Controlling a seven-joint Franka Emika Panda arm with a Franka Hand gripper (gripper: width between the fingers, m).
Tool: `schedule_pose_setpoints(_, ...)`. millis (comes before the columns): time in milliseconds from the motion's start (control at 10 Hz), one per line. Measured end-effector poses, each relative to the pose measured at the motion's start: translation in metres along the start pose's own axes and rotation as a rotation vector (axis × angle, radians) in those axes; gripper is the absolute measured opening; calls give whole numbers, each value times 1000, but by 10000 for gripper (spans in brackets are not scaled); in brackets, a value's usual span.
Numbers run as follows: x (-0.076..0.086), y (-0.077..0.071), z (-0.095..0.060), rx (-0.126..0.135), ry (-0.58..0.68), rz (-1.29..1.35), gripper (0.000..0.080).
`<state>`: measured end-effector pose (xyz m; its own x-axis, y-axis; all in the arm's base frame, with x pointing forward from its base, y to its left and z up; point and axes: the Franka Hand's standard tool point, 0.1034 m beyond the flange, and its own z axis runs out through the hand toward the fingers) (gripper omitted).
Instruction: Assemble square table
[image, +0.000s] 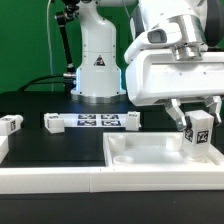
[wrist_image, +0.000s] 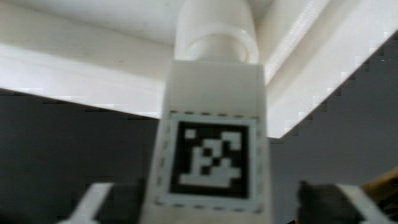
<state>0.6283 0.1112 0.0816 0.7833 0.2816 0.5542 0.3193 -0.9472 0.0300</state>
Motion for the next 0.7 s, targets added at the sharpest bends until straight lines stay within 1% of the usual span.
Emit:
schedule_pose_setpoints(100,0,0,0,0,0,0,588)
schedule_pose_setpoints(200,0,0,0,0,-1,0,588)
schedule_pose_setpoints(300,0,0,0,0,-1,0,637)
schedule_pose_setpoints(500,-1,1,0,-1,-1,0,646)
schedule_pose_setpoints(700,5,8,-7,-5,-4,-3,649)
